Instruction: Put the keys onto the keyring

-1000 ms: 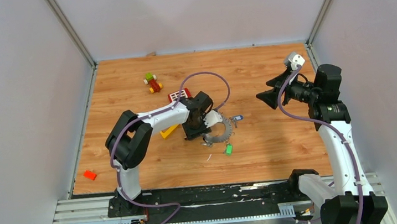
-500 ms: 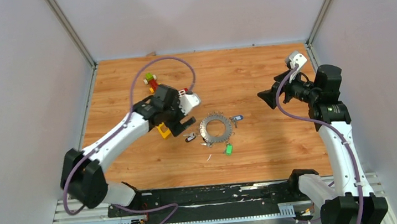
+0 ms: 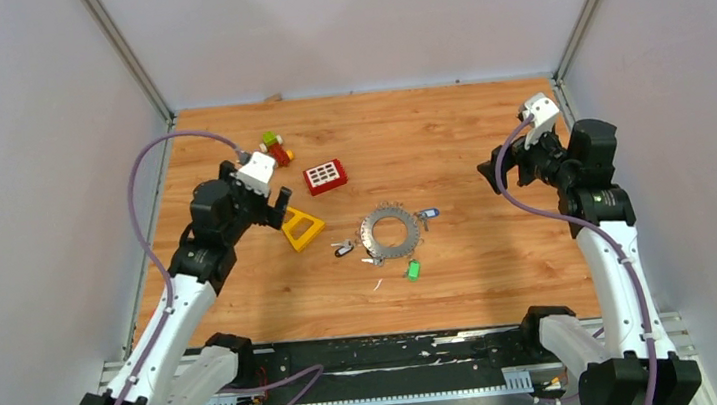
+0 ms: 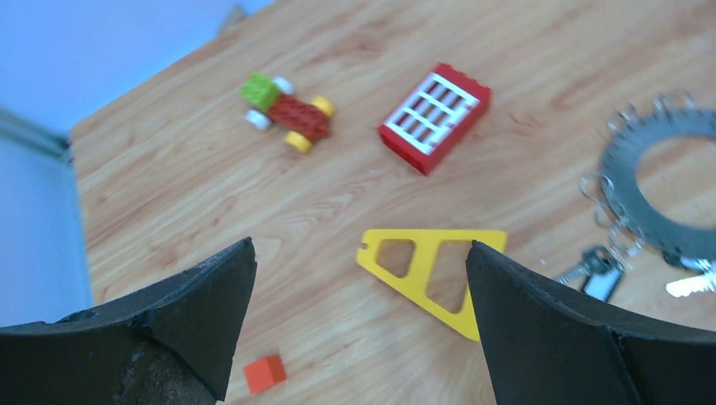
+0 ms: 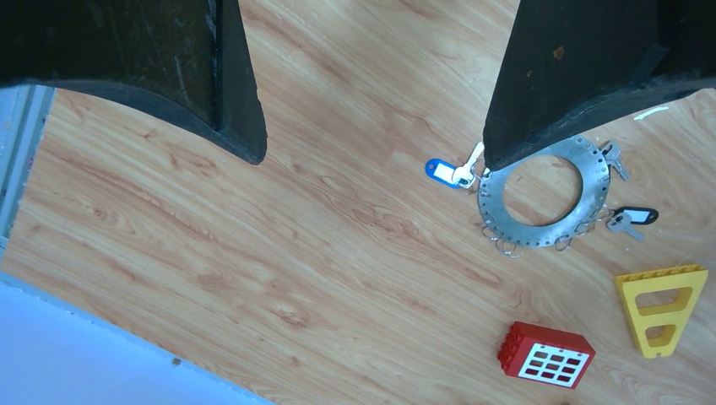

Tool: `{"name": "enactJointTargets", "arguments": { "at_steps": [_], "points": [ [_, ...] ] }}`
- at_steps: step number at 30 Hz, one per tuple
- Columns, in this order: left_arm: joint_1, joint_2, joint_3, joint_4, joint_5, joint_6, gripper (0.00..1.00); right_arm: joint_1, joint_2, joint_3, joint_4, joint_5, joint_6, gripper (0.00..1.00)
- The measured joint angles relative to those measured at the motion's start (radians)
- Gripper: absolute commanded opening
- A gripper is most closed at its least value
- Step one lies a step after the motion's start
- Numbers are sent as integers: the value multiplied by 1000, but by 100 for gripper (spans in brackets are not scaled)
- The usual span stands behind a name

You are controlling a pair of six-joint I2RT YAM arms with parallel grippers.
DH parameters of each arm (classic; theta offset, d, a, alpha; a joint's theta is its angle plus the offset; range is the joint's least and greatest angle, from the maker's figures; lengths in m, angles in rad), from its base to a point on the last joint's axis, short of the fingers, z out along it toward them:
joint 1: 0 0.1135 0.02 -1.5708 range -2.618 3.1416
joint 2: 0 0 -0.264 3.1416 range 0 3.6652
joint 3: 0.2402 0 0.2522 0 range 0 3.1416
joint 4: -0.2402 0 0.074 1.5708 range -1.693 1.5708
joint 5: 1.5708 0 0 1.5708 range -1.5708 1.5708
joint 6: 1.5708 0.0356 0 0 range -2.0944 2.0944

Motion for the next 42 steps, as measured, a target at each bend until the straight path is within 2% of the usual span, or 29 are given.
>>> {"name": "enactJointTargets", "arguments": {
  "at_steps": [10, 14, 23, 28, 33, 42],
  "points": [
    [343, -100, -1, 84, 83, -221, 100, 0, -64, 17, -21, 31, 31, 100],
    [411, -101, 0, 83, 108, -274, 100, 0, -27, 75, -34, 23, 47, 100],
    [423, -245, -132, 159, 159, -340, 100, 0, -6, 105, -32, -35, 114, 100],
    [423, -327, -176, 210, 209, -350, 100, 0, -86, 0, 78, -16, 160, 100],
    [423, -328, -180, 241, 237, -349, 100, 0, -135, -42, 113, 11, 167, 100],
    [423, -306, -185, 240, 249, -330, 100, 0, -114, -42, 132, 82, 170, 100]
  ]
}}
